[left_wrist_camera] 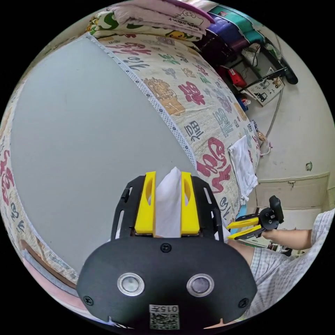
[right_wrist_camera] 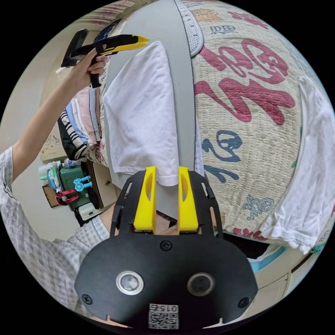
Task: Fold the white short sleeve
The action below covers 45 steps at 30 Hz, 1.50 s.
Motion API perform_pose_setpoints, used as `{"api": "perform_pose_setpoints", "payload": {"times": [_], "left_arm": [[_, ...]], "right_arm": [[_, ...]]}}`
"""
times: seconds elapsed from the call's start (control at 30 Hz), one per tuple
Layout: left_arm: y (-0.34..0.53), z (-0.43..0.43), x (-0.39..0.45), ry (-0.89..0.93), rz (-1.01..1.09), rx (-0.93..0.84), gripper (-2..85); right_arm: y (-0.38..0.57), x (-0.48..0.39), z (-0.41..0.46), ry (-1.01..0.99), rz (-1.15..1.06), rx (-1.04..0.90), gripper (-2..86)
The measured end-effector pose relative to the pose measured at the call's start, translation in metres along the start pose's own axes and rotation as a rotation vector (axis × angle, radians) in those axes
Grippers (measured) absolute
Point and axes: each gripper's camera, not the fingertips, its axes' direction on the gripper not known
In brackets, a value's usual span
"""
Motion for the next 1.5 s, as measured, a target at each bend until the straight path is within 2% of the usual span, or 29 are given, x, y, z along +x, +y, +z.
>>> {"api": "perform_pose_setpoints", "payload": {"times": [0.13,0.23,0.37,0.47,0.6,0.77,0.97,1.2,1.33,1.5], "left_arm": [[-0.022,0.023,-0.002,0.001,0.006,-0.076,1.8],[-0.029,0.032,-0.001,-0.071,0.027,-0.077,0.4],[-0.031,0.052,-0.005,-0.12,0.005,-0.06,-0.2],[-0.026,0.052,-0.025,-0.199,-0.128,0.023,-0.3],[-0.007,0.027,-0.054,-0.063,-0.194,0.18,0.9],[0.094,-0.013,-0.1,-0.087,-0.281,0.313,9.6],[0.241,0.019,-0.149,-0.119,-0.412,0.306,14.8],[0.322,0.078,-0.184,-0.073,-0.428,0.383,16.2],[0.351,0.109,-0.201,-0.042,-0.36,0.418,14.8],[0.395,0.144,-0.227,0.116,-0.379,0.473,11.8]], "right_arm": [[-0.02,-0.012,-0.001,-0.03,0.035,0.013,5.5],[-0.031,-0.023,-0.008,-0.032,0.023,0.012,1.8],[-0.051,-0.045,-0.009,0.08,-0.033,-0.048,0.5],[-0.07,-0.055,-0.002,0.063,-0.029,-0.114,1.2],[-0.076,-0.067,-0.011,0.066,-0.028,-0.083,4.5],[-0.103,-0.077,-0.041,0.036,0.007,0.044,7.7],[-0.196,-0.114,-0.054,0.029,-0.078,0.204,10.1],[-0.29,-0.158,-0.006,0.045,-0.133,0.183,11.7],[-0.319,-0.178,0.03,0.082,-0.135,0.162,12.0],[-0.333,-0.194,0.07,0.141,-0.143,0.156,11.0]]}}
